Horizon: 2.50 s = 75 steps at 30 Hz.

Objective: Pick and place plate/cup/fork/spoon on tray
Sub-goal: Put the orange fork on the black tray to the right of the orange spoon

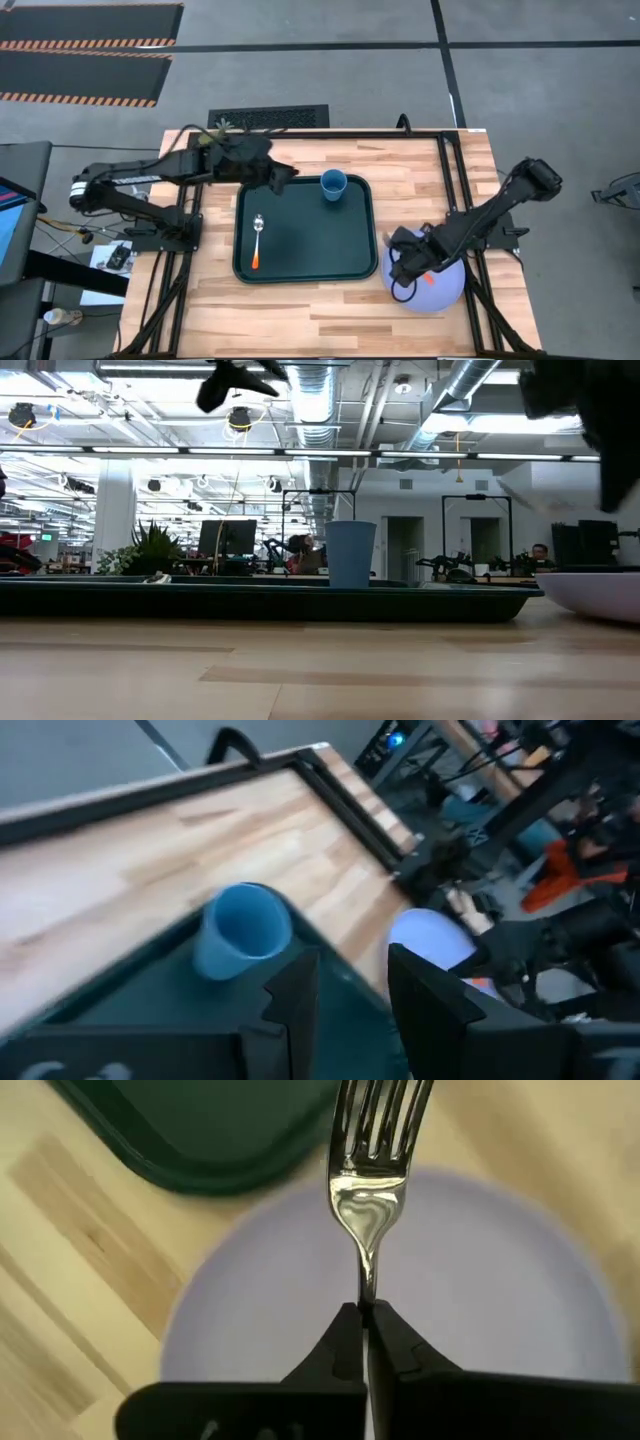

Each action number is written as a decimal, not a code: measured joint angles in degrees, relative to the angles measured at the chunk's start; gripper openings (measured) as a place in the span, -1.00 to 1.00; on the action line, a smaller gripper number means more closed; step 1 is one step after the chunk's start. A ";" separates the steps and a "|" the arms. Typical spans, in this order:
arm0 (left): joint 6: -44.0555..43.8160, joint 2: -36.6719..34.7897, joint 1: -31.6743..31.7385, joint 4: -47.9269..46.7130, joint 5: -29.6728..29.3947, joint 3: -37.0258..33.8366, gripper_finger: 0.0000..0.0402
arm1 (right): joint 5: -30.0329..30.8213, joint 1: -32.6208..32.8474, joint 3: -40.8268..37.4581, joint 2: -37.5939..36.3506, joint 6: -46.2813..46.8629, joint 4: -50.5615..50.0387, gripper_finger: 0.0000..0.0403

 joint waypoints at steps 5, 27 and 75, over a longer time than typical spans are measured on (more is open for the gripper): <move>-4.24 7.14 -2.13 10.89 2.22 0.00 -0.47 | 3.60 -2.22 4.26 0.36 -5.85 0.16 -0.98; -15.67 29.72 -9.05 38.43 9.94 0.02 -0.47 | 6.46 -9.99 8.49 2.88 -19.15 0.61 -0.97; -13.85 31.56 -11.42 34.41 -2.75 0.02 -0.51 | 4.59 -14.98 8.49 2.90 -24.78 8.44 -0.97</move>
